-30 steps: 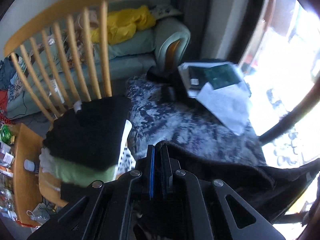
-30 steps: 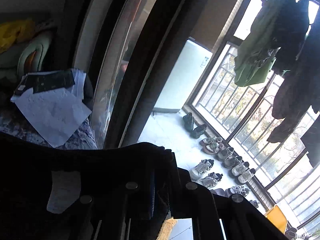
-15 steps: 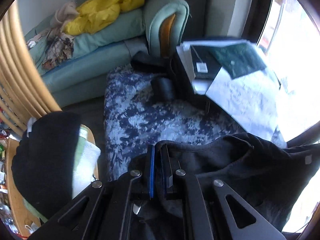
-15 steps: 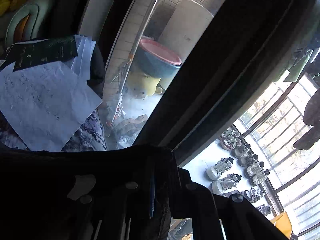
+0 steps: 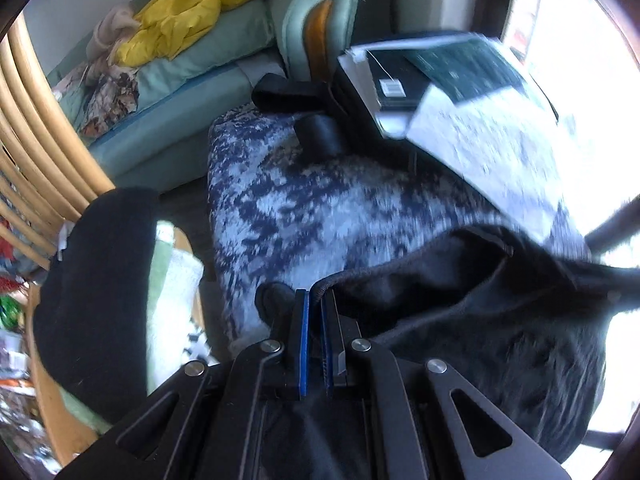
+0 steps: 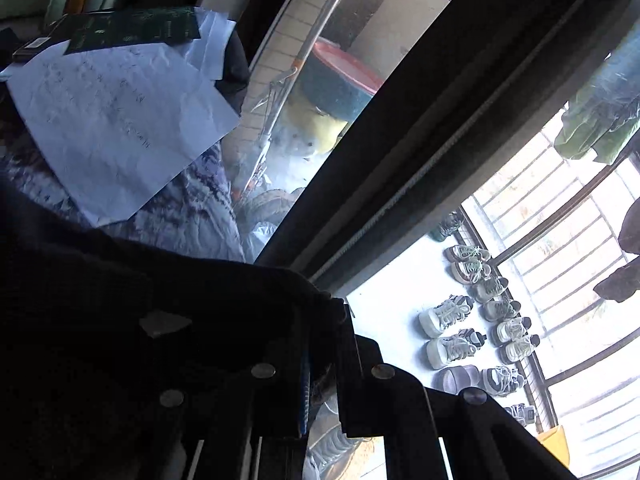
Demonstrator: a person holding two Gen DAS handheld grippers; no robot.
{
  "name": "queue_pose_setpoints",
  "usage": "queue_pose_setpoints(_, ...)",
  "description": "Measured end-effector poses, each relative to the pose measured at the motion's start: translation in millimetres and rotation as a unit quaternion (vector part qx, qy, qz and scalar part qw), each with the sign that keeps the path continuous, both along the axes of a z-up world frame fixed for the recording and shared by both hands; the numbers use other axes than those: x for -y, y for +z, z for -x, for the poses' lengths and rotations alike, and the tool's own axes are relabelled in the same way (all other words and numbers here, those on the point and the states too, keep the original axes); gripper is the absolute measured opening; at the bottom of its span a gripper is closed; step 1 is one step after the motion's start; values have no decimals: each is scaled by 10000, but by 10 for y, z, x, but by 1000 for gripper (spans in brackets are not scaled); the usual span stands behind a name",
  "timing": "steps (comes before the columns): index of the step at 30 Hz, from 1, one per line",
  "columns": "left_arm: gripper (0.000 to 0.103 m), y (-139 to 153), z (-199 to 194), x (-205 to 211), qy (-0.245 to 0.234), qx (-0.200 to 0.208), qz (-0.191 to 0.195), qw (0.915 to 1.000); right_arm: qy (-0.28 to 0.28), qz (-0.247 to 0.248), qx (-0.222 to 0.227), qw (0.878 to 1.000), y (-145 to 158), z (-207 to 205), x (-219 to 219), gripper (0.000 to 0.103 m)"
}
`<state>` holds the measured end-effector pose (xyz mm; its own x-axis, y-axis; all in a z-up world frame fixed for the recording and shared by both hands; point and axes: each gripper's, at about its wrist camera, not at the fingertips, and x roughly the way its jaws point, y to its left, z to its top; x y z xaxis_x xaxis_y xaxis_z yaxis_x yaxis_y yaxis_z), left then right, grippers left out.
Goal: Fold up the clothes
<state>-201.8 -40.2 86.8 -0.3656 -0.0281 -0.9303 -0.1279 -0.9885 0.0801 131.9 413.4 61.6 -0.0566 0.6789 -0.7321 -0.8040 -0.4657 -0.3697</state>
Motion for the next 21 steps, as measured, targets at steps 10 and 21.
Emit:
queue_pose_setpoints(10,5,-114,-777,162,-568,715,79,9958,442,250,-252,9984,161,-597,923,8)
queue_pose_setpoints(21,5,-315,-1431,209,-1135,1292,190,9849,578,1987,-826,9749,12,-1210,1579,8)
